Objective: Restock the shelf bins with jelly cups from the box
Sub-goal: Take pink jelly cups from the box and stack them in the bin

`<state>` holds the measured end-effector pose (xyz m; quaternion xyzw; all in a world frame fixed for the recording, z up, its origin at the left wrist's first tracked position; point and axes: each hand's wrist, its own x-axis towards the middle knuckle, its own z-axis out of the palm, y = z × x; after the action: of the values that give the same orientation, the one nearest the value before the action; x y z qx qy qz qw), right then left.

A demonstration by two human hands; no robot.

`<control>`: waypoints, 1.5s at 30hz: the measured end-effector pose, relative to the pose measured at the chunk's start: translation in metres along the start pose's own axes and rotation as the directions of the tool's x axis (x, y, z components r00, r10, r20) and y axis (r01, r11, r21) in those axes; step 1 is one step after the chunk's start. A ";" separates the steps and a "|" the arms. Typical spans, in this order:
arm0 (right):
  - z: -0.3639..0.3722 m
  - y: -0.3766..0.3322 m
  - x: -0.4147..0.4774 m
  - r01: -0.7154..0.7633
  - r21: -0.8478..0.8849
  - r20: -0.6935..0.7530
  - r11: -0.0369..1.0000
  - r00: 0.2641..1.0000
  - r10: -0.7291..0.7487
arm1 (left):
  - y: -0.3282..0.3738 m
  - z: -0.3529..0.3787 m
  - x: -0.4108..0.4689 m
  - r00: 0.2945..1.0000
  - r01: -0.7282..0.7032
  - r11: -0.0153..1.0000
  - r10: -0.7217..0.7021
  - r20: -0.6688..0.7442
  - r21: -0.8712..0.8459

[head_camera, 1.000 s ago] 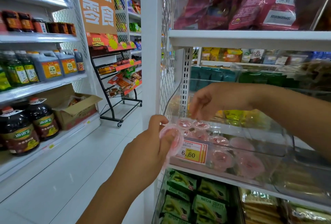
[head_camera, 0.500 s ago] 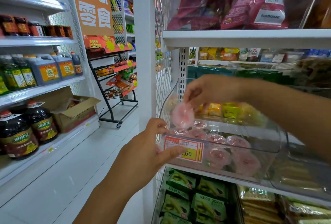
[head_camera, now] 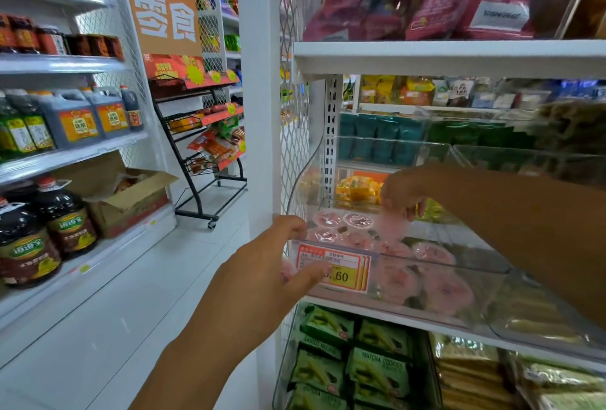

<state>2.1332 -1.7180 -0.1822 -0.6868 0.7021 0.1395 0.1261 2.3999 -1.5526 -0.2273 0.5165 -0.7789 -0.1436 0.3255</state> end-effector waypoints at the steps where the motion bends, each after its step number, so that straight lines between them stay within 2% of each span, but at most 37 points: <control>1: 0.003 0.000 -0.001 -0.003 -0.013 -0.004 1.000 1.000 0.003 | 0.002 -0.001 -0.001 1.000 -0.005 1.000 0.006 -0.007 0.008; 5: 0.005 -0.007 -0.012 0.046 -0.053 -0.027 0.998 0.999 -0.048 | 0.012 -0.003 -0.008 0.991 -0.065 0.998 0.062 -0.120 -0.018; 8: -0.006 -0.017 -0.043 0.216 -0.083 -0.181 0.973 0.957 -0.228 | 0.022 -0.001 -0.005 0.973 -0.146 0.973 0.109 -0.205 -0.177; 9: -0.010 -0.022 -0.059 0.279 -0.014 -0.238 0.960 0.932 -0.274 | 0.024 0.001 -0.002 0.968 -0.164 0.964 0.116 -0.223 -0.208; 11: -0.013 -0.030 -0.093 0.417 0.260 -0.256 0.871 0.900 -0.354 | 0.029 0.008 0.006 0.954 -0.206 0.957 0.150 -0.261 -0.204; 13: -0.012 -0.037 -0.122 0.475 0.500 -0.154 0.724 0.872 -0.465 | 0.031 0.017 0.017 0.950 -0.211 0.954 0.149 -0.275 -0.214; 15: -0.008 -0.041 -0.139 0.479 0.619 -0.079 0.622 0.826 -0.558 | 0.033 0.024 0.026 0.943 -0.216 0.947 0.139 -0.302 -0.238; 17: -0.002 -0.044 -0.144 0.492 0.648 -0.118 0.581 0.819 -0.562 | 0.037 0.026 0.033 0.925 -0.243 0.941 0.152 -0.349 -0.235; 19: 0.004 -0.047 -0.144 0.501 0.655 -0.222 0.566 0.843 -0.489 | 0.043 0.028 0.037 0.916 -0.264 0.930 0.158 -0.369 -0.257; 22: 0.002 -0.044 -0.142 0.486 0.701 -0.296 0.521 0.864 -0.408 | 0.046 0.028 0.038 0.942 -0.237 0.932 0.150 -0.301 -0.276; 23: -0.003 -0.039 -0.140 0.490 0.672 -0.318 0.555 0.868 -0.381 | 0.043 0.027 0.036 0.949 -0.236 0.943 0.172 -0.265 -0.234; 25: -0.016 -0.021 -0.124 0.463 0.452 -0.393 0.762 0.871 -0.296 | 0.027 0.025 0.028 0.952 -0.252 0.966 0.236 -0.196 -0.060; 26: -0.024 -0.009 -0.113 0.408 0.300 -0.420 0.862 0.868 -0.265 | 0.018 0.024 0.023 0.947 -0.271 0.961 0.275 -0.166 0.045; 28: -0.035 0.012 -0.090 0.269 0.081 -0.391 0.960 0.894 -0.218 | 0.004 0.026 0.014 0.935 -0.320 0.931 0.340 -0.096 0.176; 30: -0.036 0.026 -0.065 0.161 -0.031 -0.284 0.986 0.945 -0.163 | -0.004 0.034 0.008 0.928 -0.354 0.908 0.371 -0.038 0.224; 32: -0.034 0.030 -0.045 0.087 -0.121 -0.192 0.989 0.975 -0.109 | -0.007 0.041 0.007 0.924 -0.354 0.901 0.378 -0.057 0.249; 38: -0.019 0.032 -0.011 -0.002 -0.142 0.007 0.990 1.000 0.003 | -0.010 0.047 0.012 0.896 -0.385 0.889 0.424 -0.128 0.249; 45: -0.003 0.027 0.000 -0.014 -0.178 0.006 0.984 1.000 0.015 | -0.015 0.053 0.012 0.889 -0.390 0.888 0.432 -0.151 0.242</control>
<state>2.1064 -1.7184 -0.1784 -0.6897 0.6913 0.2051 0.0659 2.3726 -1.5757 -0.2703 0.3817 -0.8445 0.0627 0.3704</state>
